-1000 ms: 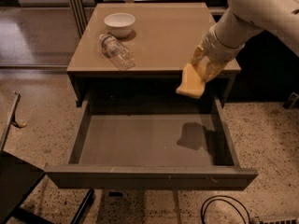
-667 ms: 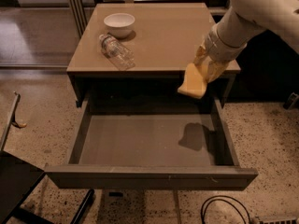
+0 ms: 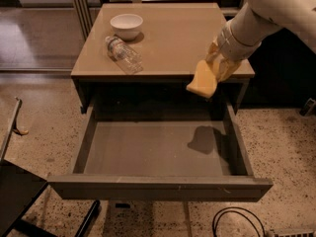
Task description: Pick sponge from top drawer and place on counter
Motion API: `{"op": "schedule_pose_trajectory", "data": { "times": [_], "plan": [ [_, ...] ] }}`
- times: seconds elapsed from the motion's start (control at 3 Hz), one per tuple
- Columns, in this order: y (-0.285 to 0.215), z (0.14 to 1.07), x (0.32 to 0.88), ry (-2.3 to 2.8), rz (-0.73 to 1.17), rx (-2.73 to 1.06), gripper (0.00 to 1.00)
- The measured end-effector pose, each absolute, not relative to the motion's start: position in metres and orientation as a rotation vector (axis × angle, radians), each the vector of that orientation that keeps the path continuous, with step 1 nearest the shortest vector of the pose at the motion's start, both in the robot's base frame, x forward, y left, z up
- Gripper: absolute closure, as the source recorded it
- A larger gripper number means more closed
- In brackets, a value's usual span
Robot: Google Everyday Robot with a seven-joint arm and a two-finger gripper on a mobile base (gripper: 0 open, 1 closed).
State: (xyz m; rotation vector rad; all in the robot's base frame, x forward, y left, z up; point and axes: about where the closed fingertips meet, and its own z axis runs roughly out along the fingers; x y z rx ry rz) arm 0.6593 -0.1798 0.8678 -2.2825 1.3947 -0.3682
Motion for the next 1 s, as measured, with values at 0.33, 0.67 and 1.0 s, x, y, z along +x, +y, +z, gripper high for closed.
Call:
{"op": "schedule_pose_trajectory", "data": {
  "times": [0.33, 0.67, 1.0],
  "plan": [
    [-0.188, 0.883, 0.690, 1.474, -0.413, -2.160, 1.00],
    [-0.198, 0.886, 0.723, 1.559, -0.441, -2.042, 1.00],
    [-0.205, 0.880, 0.752, 1.658, -0.429, -1.924, 1.00]
  ]
}}
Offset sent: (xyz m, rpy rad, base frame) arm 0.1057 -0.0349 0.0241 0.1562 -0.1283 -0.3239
